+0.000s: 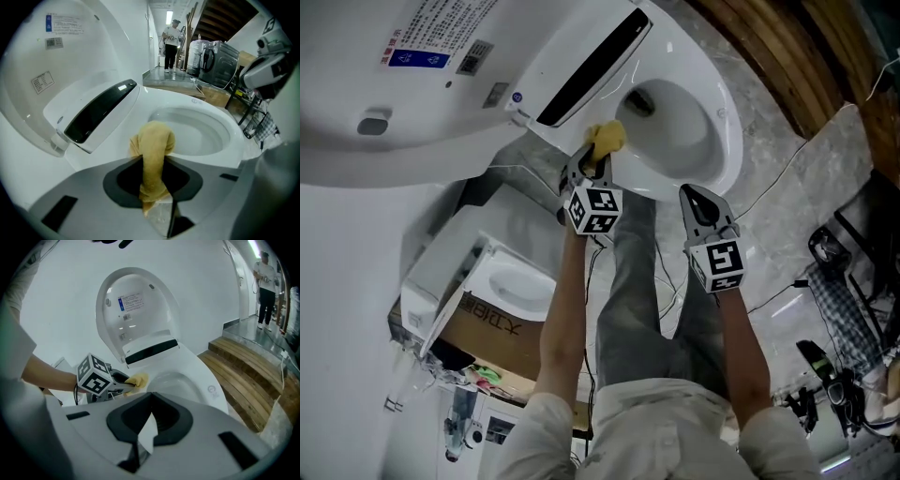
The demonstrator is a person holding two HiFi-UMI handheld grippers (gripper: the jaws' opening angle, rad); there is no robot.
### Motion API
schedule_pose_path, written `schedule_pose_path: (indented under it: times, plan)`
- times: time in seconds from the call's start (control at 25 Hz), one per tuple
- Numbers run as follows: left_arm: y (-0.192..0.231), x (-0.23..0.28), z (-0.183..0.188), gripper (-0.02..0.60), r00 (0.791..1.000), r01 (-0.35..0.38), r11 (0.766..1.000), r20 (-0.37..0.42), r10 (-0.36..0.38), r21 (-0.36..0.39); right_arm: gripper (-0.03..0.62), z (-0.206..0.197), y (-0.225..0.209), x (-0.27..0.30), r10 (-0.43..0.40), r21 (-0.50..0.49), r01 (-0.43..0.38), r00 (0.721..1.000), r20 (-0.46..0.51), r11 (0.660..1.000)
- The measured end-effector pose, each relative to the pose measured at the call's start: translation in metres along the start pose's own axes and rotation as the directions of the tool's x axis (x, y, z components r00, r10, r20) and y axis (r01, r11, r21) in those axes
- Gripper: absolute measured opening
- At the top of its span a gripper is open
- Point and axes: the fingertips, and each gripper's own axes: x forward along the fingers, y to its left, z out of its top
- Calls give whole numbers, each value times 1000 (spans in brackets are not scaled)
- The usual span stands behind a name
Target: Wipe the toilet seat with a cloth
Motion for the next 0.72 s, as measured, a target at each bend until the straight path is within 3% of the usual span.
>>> schedule_pose_path:
  times: [0.28,0.72]
  plan:
    - [-14,1,-4,115,998,-59,998,-19,59,-33,8,-17,-17,-17,70,-53,-71,997,-18,996]
    - [-58,-4,-15,115,998,-62,993,-27,60,-97,8,-41,-20,-35,171,-96,-174,984,-39,980]
